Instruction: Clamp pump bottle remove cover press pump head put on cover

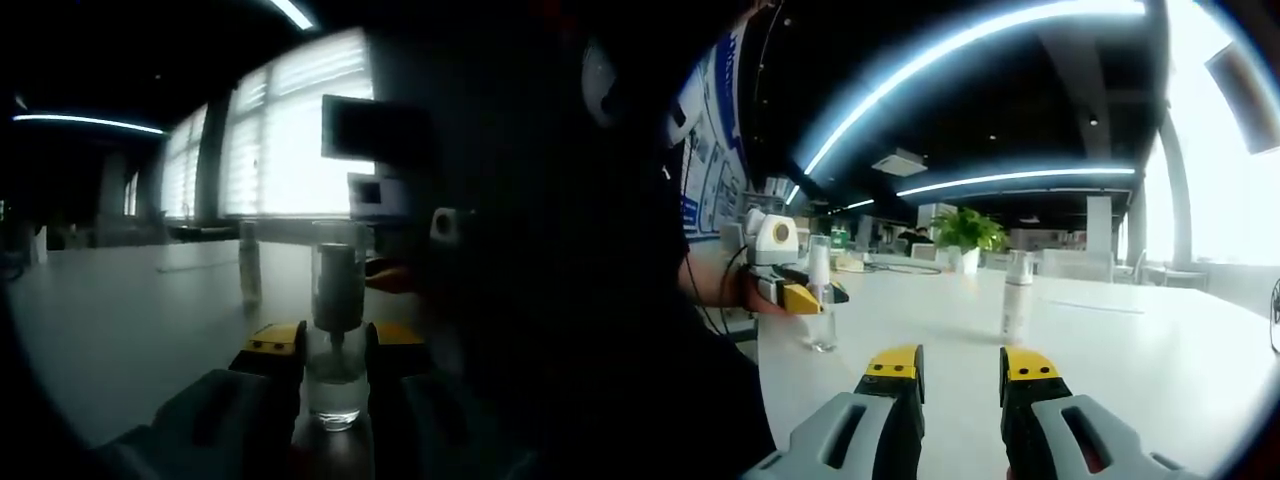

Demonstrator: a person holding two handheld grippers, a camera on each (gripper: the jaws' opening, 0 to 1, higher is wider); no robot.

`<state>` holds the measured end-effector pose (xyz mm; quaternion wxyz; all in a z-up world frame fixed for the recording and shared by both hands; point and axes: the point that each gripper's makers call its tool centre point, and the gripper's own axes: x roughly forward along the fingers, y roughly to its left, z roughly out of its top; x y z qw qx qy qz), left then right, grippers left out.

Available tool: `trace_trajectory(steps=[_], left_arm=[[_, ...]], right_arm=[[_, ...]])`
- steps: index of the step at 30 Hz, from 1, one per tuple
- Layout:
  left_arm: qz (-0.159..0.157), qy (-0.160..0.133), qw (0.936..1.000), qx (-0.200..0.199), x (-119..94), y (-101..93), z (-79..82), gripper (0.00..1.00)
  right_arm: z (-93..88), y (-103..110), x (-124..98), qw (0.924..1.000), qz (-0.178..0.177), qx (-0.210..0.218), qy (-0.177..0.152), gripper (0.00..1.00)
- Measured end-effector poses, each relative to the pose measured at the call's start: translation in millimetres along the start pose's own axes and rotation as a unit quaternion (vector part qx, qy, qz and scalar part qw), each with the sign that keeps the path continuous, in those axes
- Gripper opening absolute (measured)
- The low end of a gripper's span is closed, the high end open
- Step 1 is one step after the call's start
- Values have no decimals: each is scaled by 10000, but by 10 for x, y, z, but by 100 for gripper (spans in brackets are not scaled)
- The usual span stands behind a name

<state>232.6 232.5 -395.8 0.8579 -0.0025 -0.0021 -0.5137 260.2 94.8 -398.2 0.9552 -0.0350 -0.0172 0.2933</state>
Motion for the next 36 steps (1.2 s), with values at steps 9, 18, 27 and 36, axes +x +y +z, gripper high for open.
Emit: trace_trajectory(steps=[9,18,27,36], left_arm=[[-10,-55,10000,-42,-6,-7,20,16],[50,-209,9997,-140,-19,13,76,16],[118,-210,9997,-96,-14,11,73,16],[185,-250,9994,-119,-1,-1,75,15]], right_arm=[[0,12,2,10000,-1,-9,7,25],[-16,20,7,10000,-7,-25,61,25],[-1,-18,-8,10000,-49,20,6,22],[39,-34,-25,9997,-94,229,-83,22]])
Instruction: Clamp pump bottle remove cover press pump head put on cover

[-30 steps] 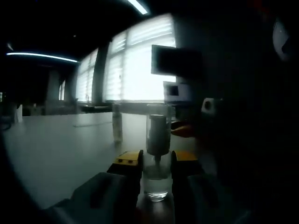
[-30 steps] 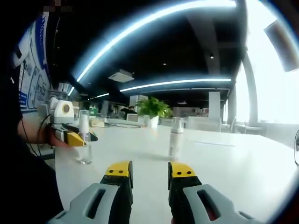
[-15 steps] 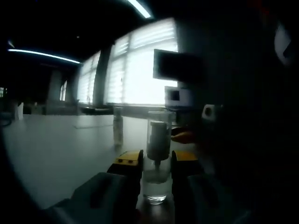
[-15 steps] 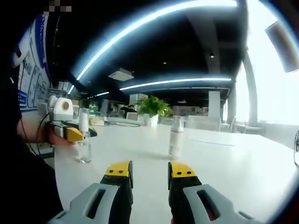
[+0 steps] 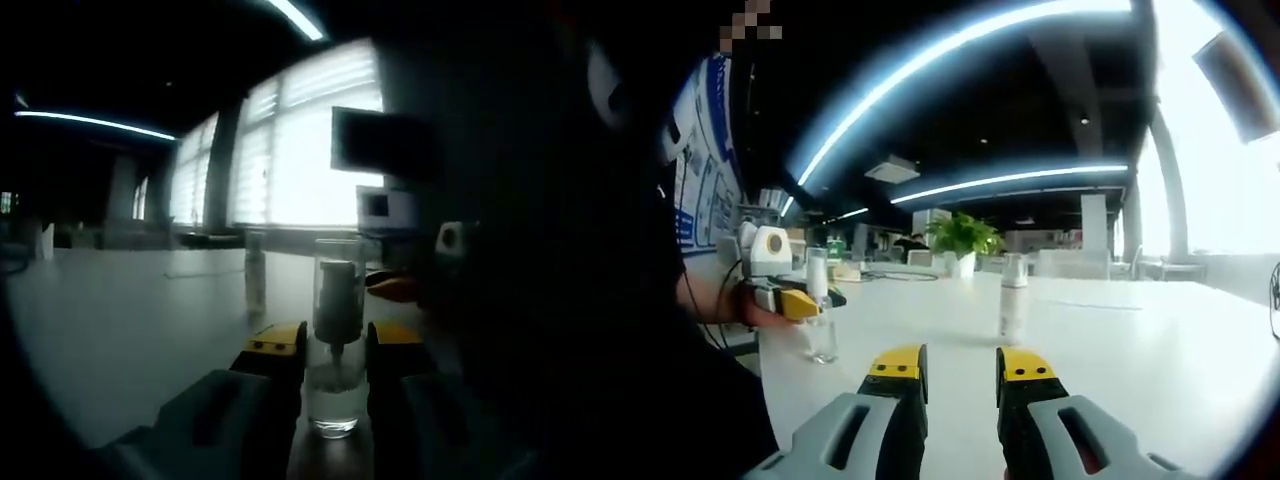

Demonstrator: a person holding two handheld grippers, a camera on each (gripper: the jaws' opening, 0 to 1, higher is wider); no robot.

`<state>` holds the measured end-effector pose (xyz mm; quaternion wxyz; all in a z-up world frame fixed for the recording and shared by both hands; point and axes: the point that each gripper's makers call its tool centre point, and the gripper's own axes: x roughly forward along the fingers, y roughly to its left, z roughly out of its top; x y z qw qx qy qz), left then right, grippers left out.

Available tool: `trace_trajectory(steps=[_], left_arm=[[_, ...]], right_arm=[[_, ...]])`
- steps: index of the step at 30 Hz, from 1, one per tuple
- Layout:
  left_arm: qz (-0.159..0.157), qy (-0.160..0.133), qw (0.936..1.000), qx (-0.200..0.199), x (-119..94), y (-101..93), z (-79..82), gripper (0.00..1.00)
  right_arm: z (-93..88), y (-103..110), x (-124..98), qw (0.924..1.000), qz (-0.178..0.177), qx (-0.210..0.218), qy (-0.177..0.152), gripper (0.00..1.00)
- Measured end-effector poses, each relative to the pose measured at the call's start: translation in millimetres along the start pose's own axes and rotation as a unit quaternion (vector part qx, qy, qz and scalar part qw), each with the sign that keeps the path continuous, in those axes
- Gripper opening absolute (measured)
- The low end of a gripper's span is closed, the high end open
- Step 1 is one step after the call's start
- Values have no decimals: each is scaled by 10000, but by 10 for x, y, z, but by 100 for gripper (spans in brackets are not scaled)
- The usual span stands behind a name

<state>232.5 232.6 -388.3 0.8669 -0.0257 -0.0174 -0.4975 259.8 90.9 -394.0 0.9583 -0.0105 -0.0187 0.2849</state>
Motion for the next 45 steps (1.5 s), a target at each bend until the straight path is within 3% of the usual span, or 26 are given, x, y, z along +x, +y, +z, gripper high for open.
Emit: trace_trajectory(steps=[14,21,24,37,45], left_arm=[[57,-52,9999,74,8,44,3,15],[30,-51,10000,15,8,61,-5,15],[60,-40,10000,-6,8,68,-5,15],[76,-62,9999,35,18,94,-1,15],[76,-61,9999,45,16,108,-3,15]], right_arm=[[-7,31,12,10000,11,30,39,22],[153,54,-36,9985,46,494,-251,21],[170,127,-12,9990,111,398,-183,21],[772,508,19,9955,528,370,-697,19],[958,749,46,9941,780,98,-747,19]])
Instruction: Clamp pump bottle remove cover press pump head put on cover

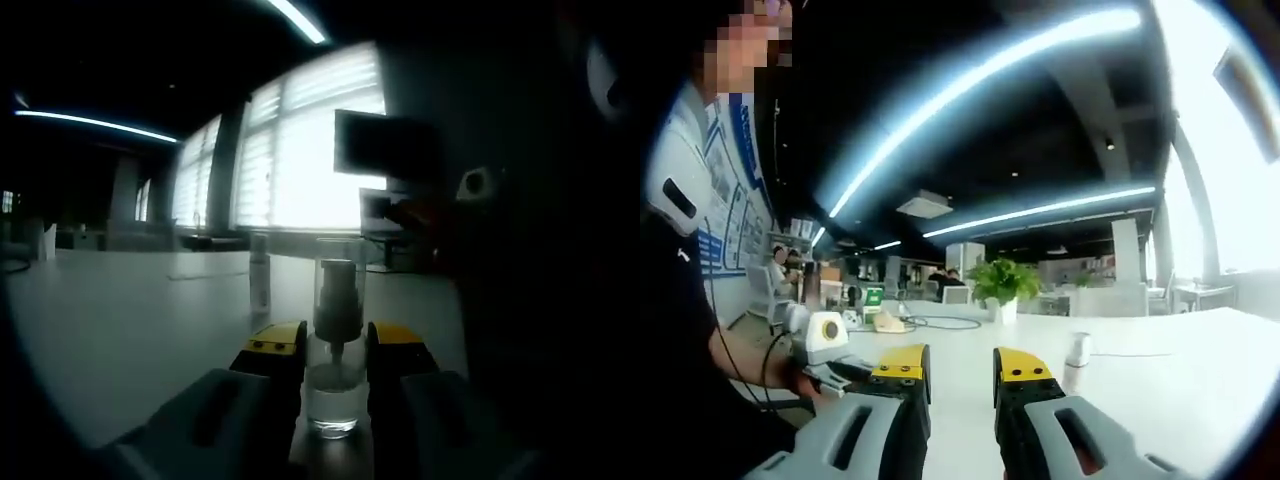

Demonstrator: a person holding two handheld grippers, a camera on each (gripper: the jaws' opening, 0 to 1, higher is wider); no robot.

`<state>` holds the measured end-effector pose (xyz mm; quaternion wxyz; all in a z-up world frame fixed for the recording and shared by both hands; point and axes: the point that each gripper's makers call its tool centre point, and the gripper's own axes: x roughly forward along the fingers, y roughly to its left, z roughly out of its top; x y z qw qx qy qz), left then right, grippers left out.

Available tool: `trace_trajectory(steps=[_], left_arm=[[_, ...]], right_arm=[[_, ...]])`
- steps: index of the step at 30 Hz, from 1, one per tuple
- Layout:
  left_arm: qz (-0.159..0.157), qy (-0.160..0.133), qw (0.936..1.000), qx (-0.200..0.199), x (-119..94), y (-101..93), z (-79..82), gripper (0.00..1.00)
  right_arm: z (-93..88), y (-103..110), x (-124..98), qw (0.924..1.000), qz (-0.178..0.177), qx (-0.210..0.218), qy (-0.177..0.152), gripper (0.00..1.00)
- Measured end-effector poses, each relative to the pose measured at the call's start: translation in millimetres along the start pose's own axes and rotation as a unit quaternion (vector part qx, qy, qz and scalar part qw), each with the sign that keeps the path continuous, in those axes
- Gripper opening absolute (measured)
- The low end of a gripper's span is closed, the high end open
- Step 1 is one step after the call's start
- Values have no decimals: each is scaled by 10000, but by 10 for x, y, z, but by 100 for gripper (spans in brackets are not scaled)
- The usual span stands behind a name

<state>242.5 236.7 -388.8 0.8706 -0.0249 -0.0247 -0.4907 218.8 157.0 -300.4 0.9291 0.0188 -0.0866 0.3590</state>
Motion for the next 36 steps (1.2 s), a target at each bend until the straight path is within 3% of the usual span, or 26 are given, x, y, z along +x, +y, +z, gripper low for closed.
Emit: trace_trajectory(steps=[9,36], left_arm=[[2,1,10000,-10,-1,-4,-4,15],[22,12,10000,39,-10,-18,-8,15]], right_arm=[[57,98,42,9999,120,-81,16,19],[-41,227,117,9993,325,-73,175,19]])
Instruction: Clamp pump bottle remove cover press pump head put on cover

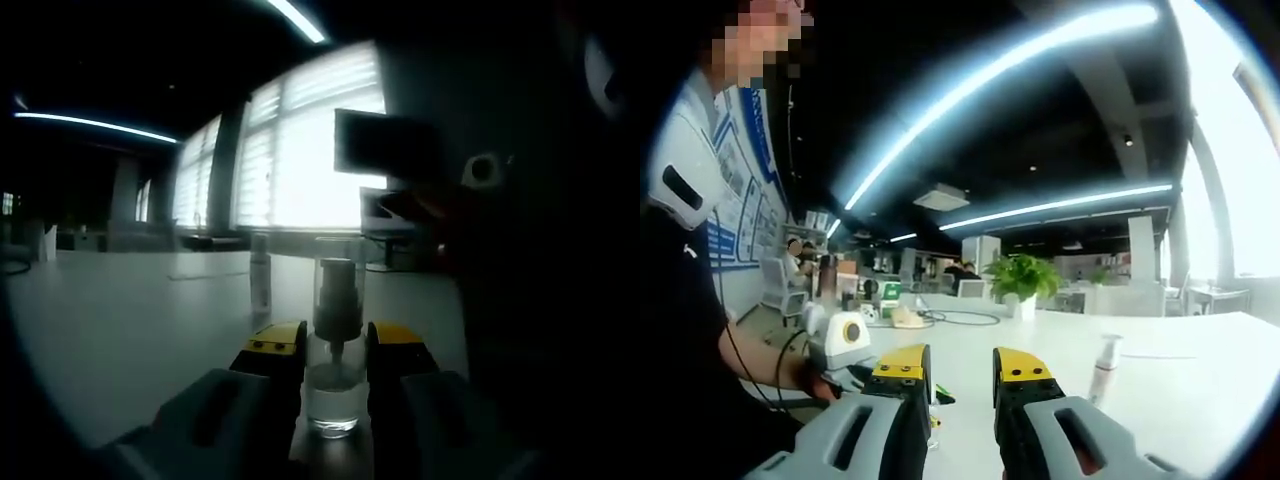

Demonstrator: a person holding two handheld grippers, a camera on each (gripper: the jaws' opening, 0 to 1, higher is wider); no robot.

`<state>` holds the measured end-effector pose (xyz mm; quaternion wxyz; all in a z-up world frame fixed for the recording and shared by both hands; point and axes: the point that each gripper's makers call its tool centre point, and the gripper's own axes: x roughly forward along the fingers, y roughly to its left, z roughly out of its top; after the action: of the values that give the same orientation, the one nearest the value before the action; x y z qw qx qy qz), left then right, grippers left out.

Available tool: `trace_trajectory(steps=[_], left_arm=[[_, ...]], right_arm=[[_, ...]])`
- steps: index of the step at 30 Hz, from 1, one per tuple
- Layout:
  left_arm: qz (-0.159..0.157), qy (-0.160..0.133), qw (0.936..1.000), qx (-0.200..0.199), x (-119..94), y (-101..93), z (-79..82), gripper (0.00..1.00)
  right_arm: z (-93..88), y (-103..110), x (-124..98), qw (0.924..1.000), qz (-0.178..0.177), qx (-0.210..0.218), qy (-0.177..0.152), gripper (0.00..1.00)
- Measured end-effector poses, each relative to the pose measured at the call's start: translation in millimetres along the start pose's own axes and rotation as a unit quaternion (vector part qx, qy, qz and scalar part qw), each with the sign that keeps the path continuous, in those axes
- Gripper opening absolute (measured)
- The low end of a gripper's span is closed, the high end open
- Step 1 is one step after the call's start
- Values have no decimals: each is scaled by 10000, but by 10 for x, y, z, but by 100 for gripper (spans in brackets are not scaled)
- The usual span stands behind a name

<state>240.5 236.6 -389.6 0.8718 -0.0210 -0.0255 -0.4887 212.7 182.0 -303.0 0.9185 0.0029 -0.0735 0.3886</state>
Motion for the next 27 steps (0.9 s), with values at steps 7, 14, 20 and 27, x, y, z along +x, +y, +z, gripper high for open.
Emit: trace_trajectory(steps=[7,14,20,27], left_arm=[[8,7,10000,6,2,1,-4,15],[19,9,10000,1,13,-23,1,15],[28,9,10000,11,13,-28,4,15],[33,7,10000,16,13,-28,7,15]], right_arm=[[3,57,48,10000,27,19,-9,19],[-49,175,172,9999,88,127,38,19],[-180,307,299,9995,148,189,201,19],[-293,335,354,9990,121,267,346,19]])
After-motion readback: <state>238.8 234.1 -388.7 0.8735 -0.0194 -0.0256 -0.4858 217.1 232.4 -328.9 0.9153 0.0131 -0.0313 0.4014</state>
